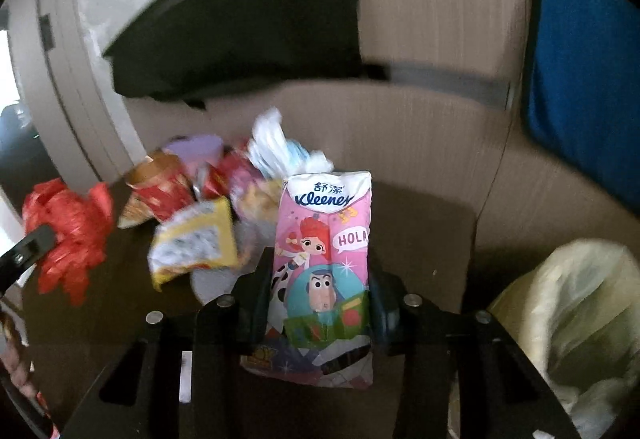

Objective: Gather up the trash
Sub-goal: 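Grasp the red plastic bag with the left tool while the right tool grasps the Kleenex pack, then carry the red bag over the bin and release it with the left tool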

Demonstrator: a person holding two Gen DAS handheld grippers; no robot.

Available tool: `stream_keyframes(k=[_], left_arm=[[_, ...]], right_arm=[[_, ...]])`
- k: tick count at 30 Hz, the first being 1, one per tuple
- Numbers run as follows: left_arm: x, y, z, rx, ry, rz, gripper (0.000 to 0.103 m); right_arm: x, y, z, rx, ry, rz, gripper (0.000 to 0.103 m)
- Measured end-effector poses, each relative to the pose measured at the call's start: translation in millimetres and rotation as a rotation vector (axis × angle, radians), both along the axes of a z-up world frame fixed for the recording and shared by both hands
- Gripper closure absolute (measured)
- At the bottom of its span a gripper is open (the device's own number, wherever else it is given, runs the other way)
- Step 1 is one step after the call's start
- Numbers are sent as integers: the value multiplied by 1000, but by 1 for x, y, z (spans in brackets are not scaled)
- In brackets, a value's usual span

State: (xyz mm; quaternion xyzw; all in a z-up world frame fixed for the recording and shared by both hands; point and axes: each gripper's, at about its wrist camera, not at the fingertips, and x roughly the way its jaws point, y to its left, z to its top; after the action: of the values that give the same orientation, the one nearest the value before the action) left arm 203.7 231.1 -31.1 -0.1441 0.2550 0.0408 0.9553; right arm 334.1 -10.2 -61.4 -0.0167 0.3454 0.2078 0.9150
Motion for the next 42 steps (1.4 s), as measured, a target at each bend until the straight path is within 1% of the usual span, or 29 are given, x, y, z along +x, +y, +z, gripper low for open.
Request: stream_keyframes(k=[4, 8, 9, 12, 17, 20, 23, 26, 29, 31, 35, 39, 42], left_arm=[[-7, -21, 29, 58, -51, -13, 36], [-14, -50, 55, 102, -101, -46, 36], [-15, -61, 62, 127, -116, -52, 36], [-17, -87, 75, 173, -144, -58, 36], [-15, -128, 97, 223, -171, -96, 36], [-12, -158, 111, 258, -200, -130, 36], [-5, -187, 123, 271, -218, -175, 36], [3, -211, 130, 261, -222, -219, 36], [16, -235, 129, 227, -205, -276, 36], [23, -252, 123, 206, -186, -320, 36], [40, -286, 100, 180, -120, -404, 36], [52, -311, 80, 150, -80, -443, 36], [62, -325, 68, 145, -53, -454, 36]], right_arm=[[-26, -10, 38, -14, -124, 24, 65], [-50, -31, 68, 9, -204, 31, 65], [-53, -37, 75, 17, -219, 27, 65], [-66, -60, 95, 38, -272, -1, 65], [-86, -95, 122, 58, -344, -37, 65], [-95, -123, 138, 82, -389, -93, 65], [-103, -158, 153, 115, -415, -148, 65], [-110, -187, 162, 111, -436, -203, 65], [-118, -209, 161, 83, -449, -246, 65], [-120, -221, 156, 60, -445, -269, 65], [-122, -244, 138, 36, -415, -299, 65], [-118, -263, 115, 28, -369, -325, 65], [-111, -273, 97, 30, -322, -336, 64]])
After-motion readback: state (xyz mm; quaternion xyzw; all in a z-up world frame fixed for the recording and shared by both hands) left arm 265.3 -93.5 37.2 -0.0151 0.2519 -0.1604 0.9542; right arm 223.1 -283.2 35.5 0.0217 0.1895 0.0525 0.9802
